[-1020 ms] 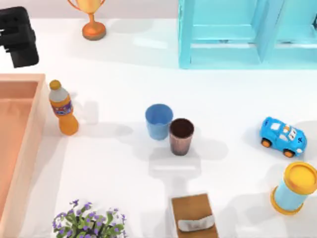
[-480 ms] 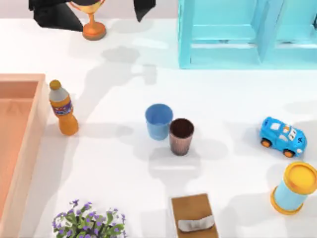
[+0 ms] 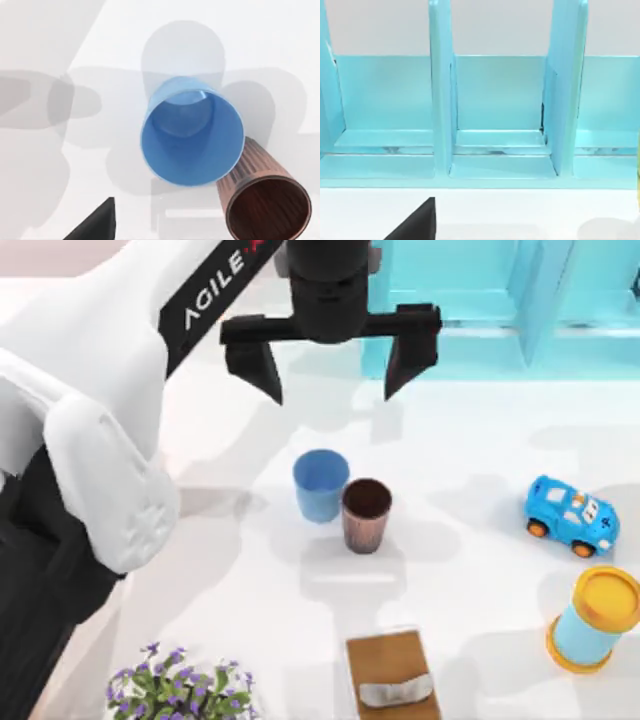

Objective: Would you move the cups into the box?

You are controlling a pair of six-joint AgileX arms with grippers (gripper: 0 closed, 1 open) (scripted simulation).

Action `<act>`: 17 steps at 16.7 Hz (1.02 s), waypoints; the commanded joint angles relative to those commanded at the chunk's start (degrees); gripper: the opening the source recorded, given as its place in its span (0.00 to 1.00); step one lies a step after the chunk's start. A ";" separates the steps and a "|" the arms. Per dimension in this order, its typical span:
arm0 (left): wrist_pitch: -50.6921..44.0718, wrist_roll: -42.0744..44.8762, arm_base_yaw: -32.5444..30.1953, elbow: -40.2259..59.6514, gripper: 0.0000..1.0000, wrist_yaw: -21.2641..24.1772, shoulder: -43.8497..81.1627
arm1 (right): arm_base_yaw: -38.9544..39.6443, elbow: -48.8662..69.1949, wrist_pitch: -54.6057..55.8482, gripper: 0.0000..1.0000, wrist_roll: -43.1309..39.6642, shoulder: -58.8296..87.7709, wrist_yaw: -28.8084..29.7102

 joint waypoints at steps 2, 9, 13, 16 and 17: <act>-2.95 -0.86 -1.38 4.72 1.00 0.14 4.47 | 0.00 0.00 0.00 1.00 0.00 0.00 0.00; -4.44 -1.26 -1.88 7.16 1.00 0.22 7.06 | 0.00 0.00 0.00 1.00 0.00 0.00 0.00; -1.02 -1.13 -1.95 3.12 1.00 0.18 6.03 | 0.00 0.00 0.00 1.00 0.00 0.00 0.00; 5.75 -1.09 -1.93 -5.81 1.00 0.15 3.84 | 0.00 0.00 0.00 1.00 0.00 0.00 0.00; 8.41 -1.09 -1.92 -9.67 1.00 0.14 2.98 | 0.00 0.00 0.00 1.00 0.00 0.00 0.00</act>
